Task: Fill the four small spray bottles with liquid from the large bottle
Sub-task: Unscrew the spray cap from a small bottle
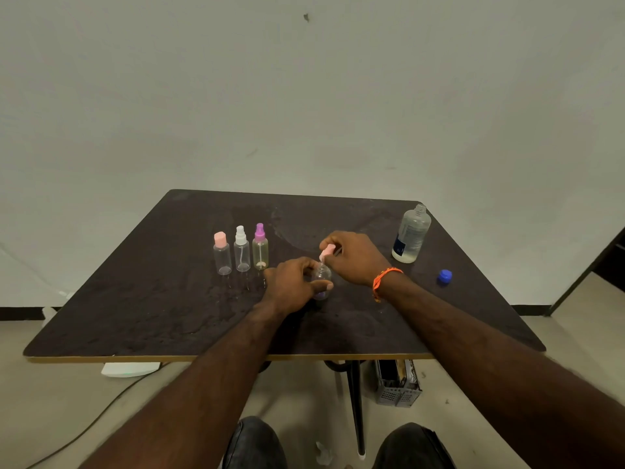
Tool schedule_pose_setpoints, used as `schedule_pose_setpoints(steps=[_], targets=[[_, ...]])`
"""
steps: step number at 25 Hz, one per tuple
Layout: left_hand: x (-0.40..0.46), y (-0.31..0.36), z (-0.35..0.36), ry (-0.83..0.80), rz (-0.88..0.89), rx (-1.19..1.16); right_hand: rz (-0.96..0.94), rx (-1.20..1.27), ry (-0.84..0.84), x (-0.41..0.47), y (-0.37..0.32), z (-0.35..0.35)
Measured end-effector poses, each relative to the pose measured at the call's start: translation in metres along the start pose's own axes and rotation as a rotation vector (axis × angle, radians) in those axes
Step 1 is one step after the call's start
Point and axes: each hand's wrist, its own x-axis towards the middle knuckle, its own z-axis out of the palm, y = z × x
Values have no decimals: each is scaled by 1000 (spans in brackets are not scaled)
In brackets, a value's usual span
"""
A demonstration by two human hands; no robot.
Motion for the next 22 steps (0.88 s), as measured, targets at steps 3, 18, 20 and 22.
schedule_pose_setpoints(steps=[3,18,20,22], targets=[[-1,-1,0,1,-6,17,20,66,21,-2,4,-6],[-3,-6,3,21,36,49,187,419,711,-30,40,-29],[-3,-8,5,27,43,25,330,326,724,-41,63,-25],[-3,-8,7,40,48,5,495,148,668,-53,89,-18]])
